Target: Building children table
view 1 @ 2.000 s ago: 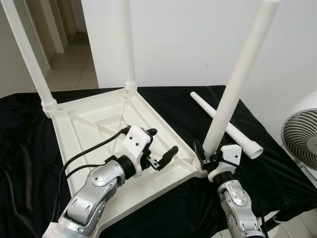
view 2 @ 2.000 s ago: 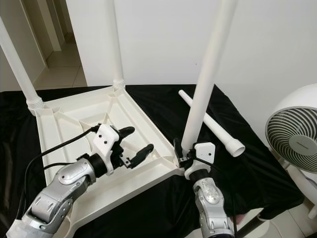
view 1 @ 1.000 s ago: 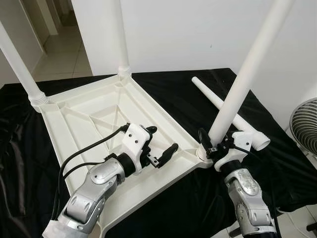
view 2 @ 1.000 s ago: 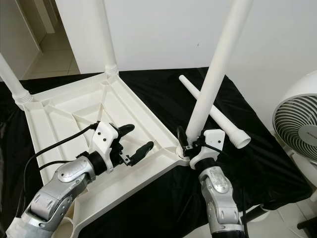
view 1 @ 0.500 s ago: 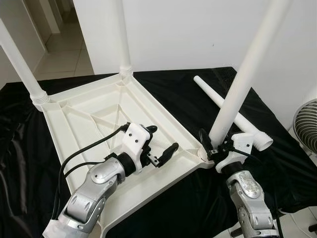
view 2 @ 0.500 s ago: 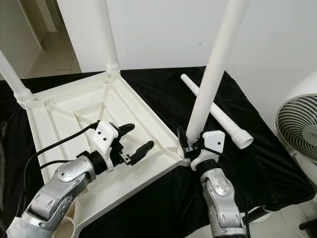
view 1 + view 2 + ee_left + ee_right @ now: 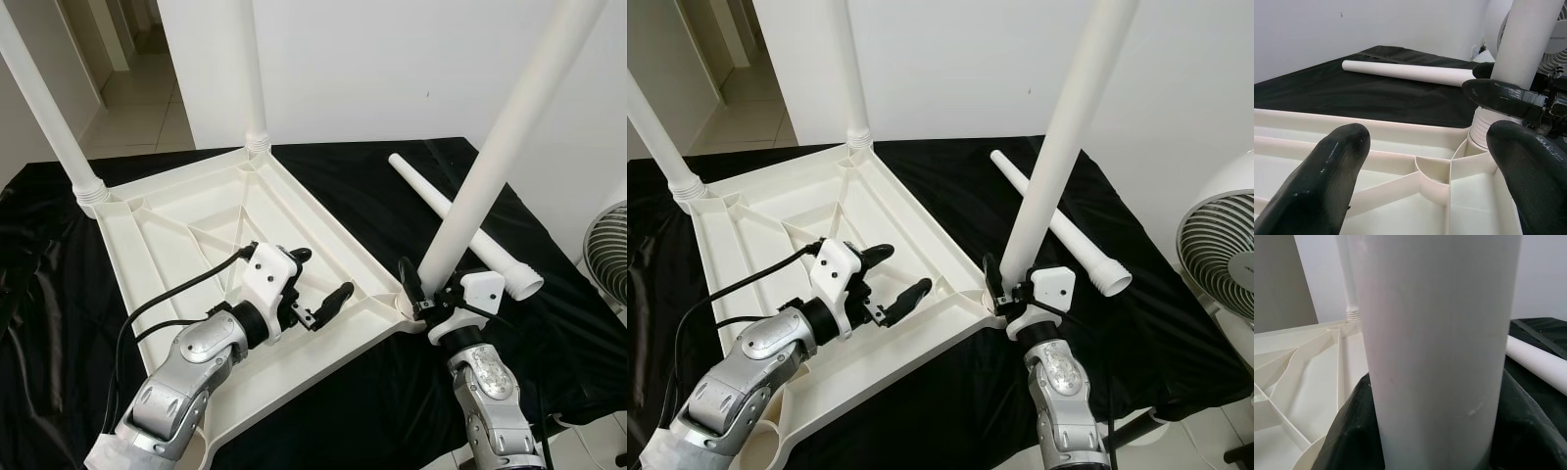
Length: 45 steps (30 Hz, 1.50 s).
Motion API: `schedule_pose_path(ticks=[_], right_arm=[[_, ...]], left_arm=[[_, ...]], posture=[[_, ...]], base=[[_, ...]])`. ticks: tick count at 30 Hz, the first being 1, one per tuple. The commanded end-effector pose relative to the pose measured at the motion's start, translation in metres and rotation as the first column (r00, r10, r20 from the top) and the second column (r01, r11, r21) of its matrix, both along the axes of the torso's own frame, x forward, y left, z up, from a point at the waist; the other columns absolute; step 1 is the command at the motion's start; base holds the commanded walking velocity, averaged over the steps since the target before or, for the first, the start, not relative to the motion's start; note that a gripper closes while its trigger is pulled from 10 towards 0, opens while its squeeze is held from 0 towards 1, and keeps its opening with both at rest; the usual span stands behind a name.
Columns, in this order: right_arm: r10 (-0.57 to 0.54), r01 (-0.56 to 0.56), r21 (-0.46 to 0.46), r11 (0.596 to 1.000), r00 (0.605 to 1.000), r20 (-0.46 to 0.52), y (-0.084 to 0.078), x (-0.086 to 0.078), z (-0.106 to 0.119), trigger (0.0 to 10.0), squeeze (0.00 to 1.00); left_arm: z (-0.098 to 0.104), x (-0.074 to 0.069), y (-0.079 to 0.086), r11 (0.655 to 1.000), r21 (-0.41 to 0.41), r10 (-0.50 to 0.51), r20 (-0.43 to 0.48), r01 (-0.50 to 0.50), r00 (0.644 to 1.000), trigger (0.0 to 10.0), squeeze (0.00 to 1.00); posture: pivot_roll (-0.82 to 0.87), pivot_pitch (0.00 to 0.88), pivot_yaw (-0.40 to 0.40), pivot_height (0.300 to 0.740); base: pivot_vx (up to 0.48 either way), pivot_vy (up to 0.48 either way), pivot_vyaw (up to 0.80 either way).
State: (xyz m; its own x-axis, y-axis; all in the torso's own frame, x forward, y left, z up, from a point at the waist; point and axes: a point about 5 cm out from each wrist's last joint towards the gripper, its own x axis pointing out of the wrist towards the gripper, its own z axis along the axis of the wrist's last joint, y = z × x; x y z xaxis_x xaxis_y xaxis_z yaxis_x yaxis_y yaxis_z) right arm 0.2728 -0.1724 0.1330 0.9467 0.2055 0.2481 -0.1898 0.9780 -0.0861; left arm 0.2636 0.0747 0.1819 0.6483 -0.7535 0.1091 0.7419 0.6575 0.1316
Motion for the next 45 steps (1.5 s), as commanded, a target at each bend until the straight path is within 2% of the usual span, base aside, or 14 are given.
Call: schedule_pose_path(ticks=[1,14,16,19,21,24,33,39,42,43,45], right_arm=[[-0.019,0.014,-0.024,1.0,0.98,-0.198,-0.002,-0.008,-0.04,10.0,0.0],[-0.031,0.025,-0.032,0.999,0.979,-0.202,-0.001,-0.004,-0.041,10.0,0.0],[-0.053,0.049,-0.024,0.999,0.977,-0.206,0.0,-0.003,-0.041,10.0,0.0],[-0.147,0.145,-0.023,0.989,0.968,-0.204,0.001,-0.001,-0.04,10.0,0.0],[-0.147,0.145,-0.023,0.989,0.968,-0.204,0.001,-0.001,-0.04,10.0,0.0],[-0.266,0.272,0.003,0.962,0.943,-0.199,0.004,0.001,-0.04,10.0,0.0],[-0.364,0.371,-0.005,0.928,0.908,-0.205,0.004,0.003,-0.043,10.0,0.0],[-0.467,0.48,-0.003,0.877,0.852,-0.237,-0.001,0.003,-0.051,10.0,0.0],[-0.56,0.573,-0.023,0.82,0.793,-0.241,-0.009,0.005,-0.053,10.0,0.0],[-0.56,0.573,-0.023,0.82,0.793,-0.241,-0.009,0.005,-0.053,10.0,0.0],[-0.626,0.634,-0.046,0.772,0.746,-0.227,-0.018,0.006,-0.053,10.0,0.0]], left_arm=[[0.002,-0.002,-0.003,0.998,0.017,-0.064,0.004,0.064,0.998,10.0,0.0],[0.002,-0.002,-0.004,0.998,0.014,-0.066,0.004,0.066,0.998,10.0,0.0],[0.002,-0.003,-0.004,0.998,0.013,-0.068,0.003,0.068,0.998,10.0,0.0],[0.002,-0.003,-0.006,0.997,0.011,-0.072,0.002,0.072,0.997,10.0,0.0],[0.002,-0.003,-0.006,0.997,0.011,-0.072,0.002,0.072,0.997,10.0,0.0],[0.003,-0.003,-0.006,0.998,0.008,-0.07,0.006,0.07,0.998,10.0,0.0],[0.004,-0.003,-0.006,0.998,0.006,-0.064,0.009,0.064,0.998,10.0,0.0],[0.004,-0.003,-0.005,0.998,0.003,-0.058,0.011,0.058,0.998,10.0,0.0],[0.004,-0.003,-0.005,0.998,0.0,-0.055,0.012,0.055,0.998,10.0,0.0],[0.004,-0.003,-0.005,0.998,0.0,-0.055,0.012,0.055,0.998,10.0,0.0],[0.004,-0.003,-0.006,0.999,-0.003,-0.055,0.012,0.055,0.998,10.0,0.0]], posture=[[0.0,0.07,0.064,0.74],[0.0,0.069,0.059,0.74],[-0.01,0.071,0.056,0.74],[-0.01,0.073,0.052,0.74],[-0.01,0.073,0.052,0.74],[0.0,0.069,0.047,0.74],[0.01,0.066,0.041,0.74],[0.01,0.065,0.036,0.74],[0.01,0.064,0.033,0.74],[0.01,0.064,0.033,0.74],[0.01,0.063,0.031,0.74]], base=[[0.0,0.0,0.0],[0.0,0.0,0.0],[0.0,0.0,0.0],[0.0,0.0,0.0],[0.0,0.0,0.0],[0.0,0.0,0.0],[0.0,0.0,0.0],[0.0,0.0,0.0],[0.0,0.0,0.0],[0.0,0.0,0.0],[0.0,0.0,0.0]])
